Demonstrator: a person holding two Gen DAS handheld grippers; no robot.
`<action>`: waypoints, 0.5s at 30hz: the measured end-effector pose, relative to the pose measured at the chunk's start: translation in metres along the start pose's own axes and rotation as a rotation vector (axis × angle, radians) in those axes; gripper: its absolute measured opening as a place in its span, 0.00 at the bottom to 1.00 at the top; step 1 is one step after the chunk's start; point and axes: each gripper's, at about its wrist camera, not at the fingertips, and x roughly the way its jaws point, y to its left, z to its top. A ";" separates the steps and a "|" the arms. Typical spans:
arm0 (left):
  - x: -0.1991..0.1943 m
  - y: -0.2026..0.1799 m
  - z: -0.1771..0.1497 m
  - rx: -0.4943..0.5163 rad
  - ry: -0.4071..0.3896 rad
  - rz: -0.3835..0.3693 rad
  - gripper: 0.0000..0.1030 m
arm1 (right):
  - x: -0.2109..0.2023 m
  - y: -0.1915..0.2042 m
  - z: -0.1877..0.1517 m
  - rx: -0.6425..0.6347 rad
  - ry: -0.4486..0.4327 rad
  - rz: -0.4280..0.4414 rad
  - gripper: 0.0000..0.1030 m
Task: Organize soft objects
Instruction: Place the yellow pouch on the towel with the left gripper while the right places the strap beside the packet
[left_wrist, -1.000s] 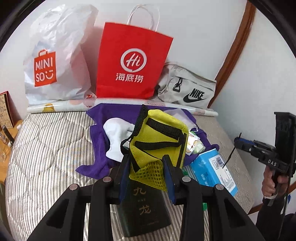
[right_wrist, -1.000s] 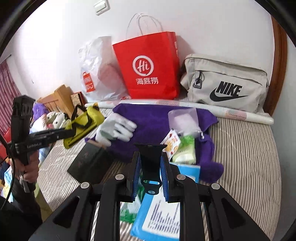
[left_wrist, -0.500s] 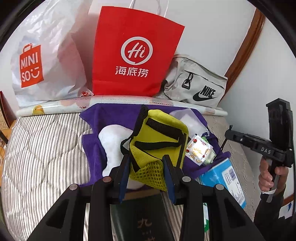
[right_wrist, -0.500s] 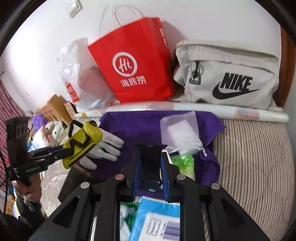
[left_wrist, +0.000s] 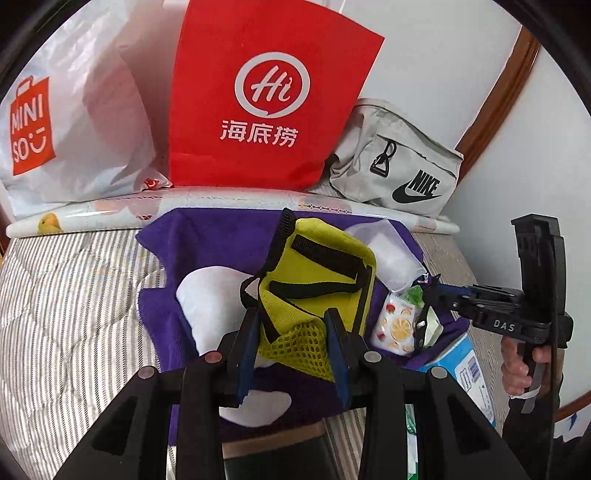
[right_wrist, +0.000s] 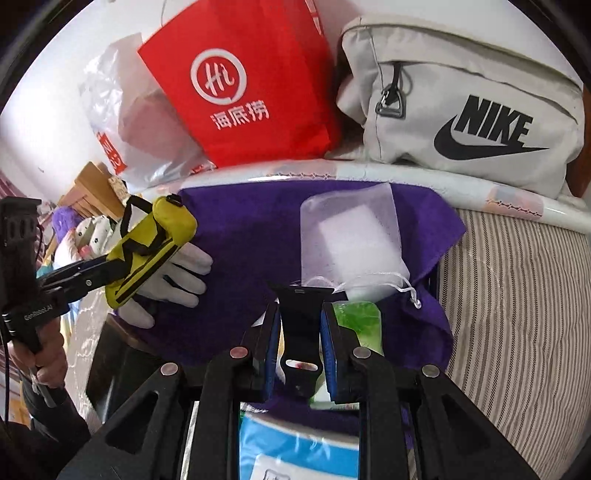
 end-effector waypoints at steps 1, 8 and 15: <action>0.003 0.000 0.000 0.003 0.004 0.005 0.33 | 0.004 0.001 0.000 -0.007 0.009 -0.013 0.20; 0.021 -0.001 0.005 0.011 0.044 0.021 0.33 | 0.018 0.005 0.000 -0.047 0.032 -0.051 0.21; 0.040 0.000 0.004 0.014 0.098 0.056 0.33 | 0.022 0.000 -0.003 -0.043 0.033 -0.055 0.21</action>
